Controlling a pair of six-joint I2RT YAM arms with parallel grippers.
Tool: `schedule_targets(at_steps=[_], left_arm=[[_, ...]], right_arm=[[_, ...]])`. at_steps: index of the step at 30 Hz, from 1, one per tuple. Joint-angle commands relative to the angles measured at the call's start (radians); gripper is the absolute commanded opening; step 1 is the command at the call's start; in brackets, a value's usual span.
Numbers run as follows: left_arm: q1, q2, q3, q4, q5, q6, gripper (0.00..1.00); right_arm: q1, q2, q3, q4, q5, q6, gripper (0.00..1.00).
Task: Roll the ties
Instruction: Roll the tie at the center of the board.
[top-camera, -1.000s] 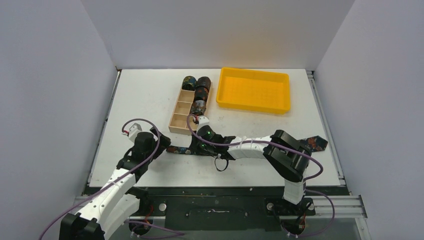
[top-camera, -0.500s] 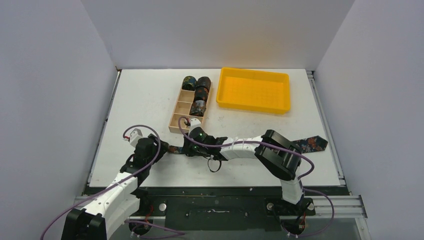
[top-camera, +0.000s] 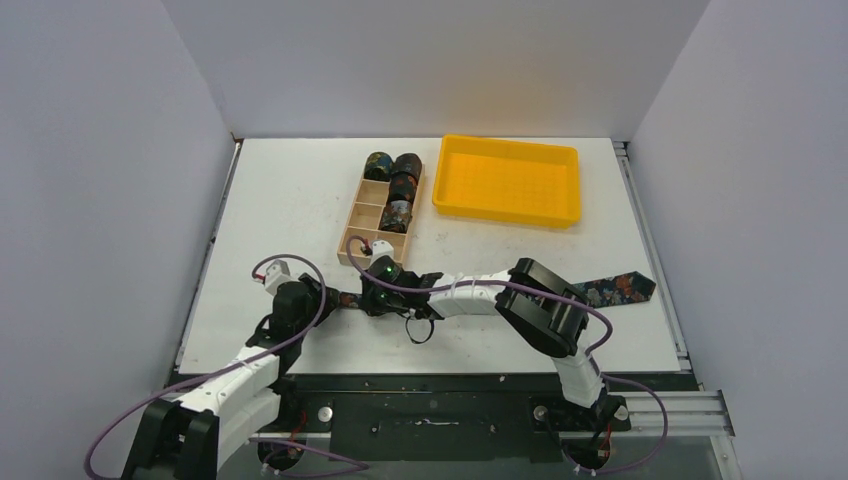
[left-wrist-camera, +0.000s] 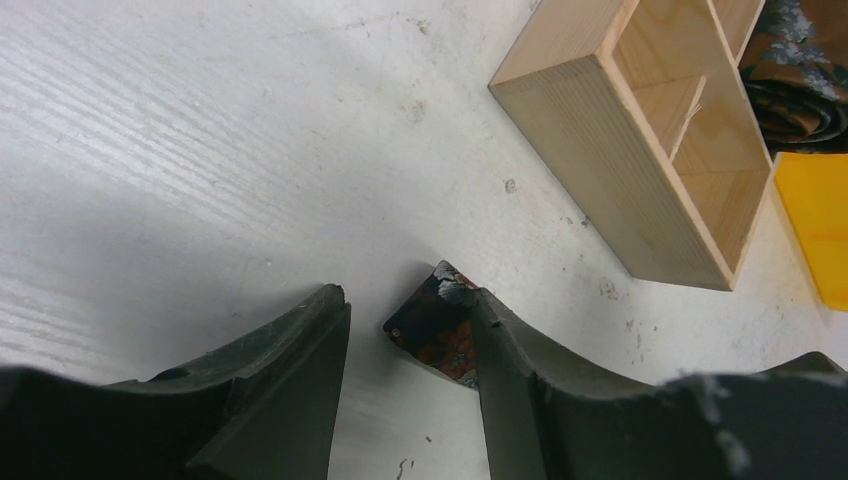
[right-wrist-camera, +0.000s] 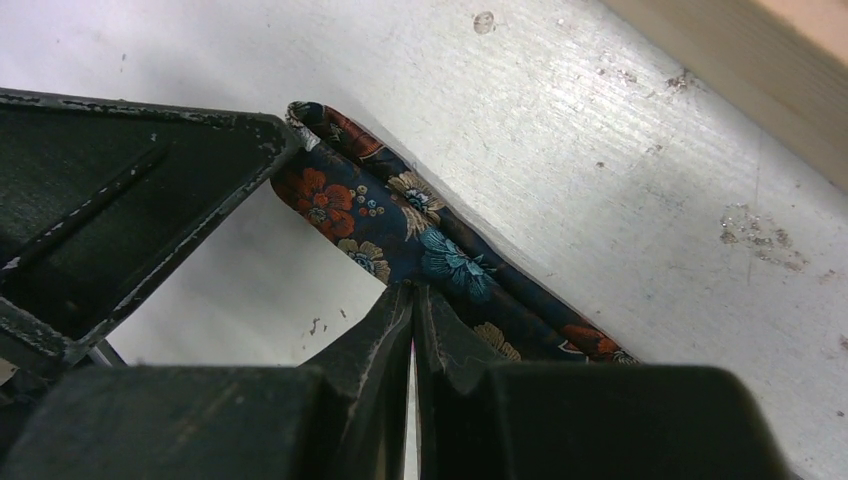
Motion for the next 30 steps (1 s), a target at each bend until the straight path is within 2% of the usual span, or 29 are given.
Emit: schedule_targets(at_steps=[1, 6, 12, 14, 18, 20, 26, 30], left_arm=[[0.006, 0.035, -0.002, 0.135, 0.013, 0.015, 0.46], [0.007, 0.113, -0.026, 0.222, 0.022, -0.002, 0.44], [0.006, 0.174, -0.039, 0.316, 0.074, 0.005, 0.33], [0.006, 0.166, -0.049, 0.335, 0.089, 0.007, 0.27], [0.006, 0.113, -0.075, 0.33, 0.097, -0.012, 0.07], [0.005, 0.085, -0.085, 0.308, 0.103, -0.03, 0.02], [-0.003, 0.029, -0.121, 0.236, 0.153, -0.115, 0.0], [-0.006, -0.062, -0.135, 0.136, 0.14, -0.142, 0.0]], right_arm=[[-0.008, 0.017, 0.05, -0.029, 0.014, 0.014, 0.05], [-0.014, 0.012, 0.051, -0.033, 0.012, 0.012, 0.05], [-0.019, 0.006, 0.055, -0.031, -0.024, 0.025, 0.05], [-0.023, 0.005, 0.06, -0.034, -0.039, 0.031, 0.05], [-0.033, -0.007, 0.068, -0.046, -0.069, 0.042, 0.05], [-0.034, -0.023, 0.065, -0.057, -0.077, 0.044, 0.05], [-0.035, -0.137, -0.005, -0.064, -0.086, 0.033, 0.05], [-0.027, -0.181, -0.043, -0.079, -0.067, 0.012, 0.05]])
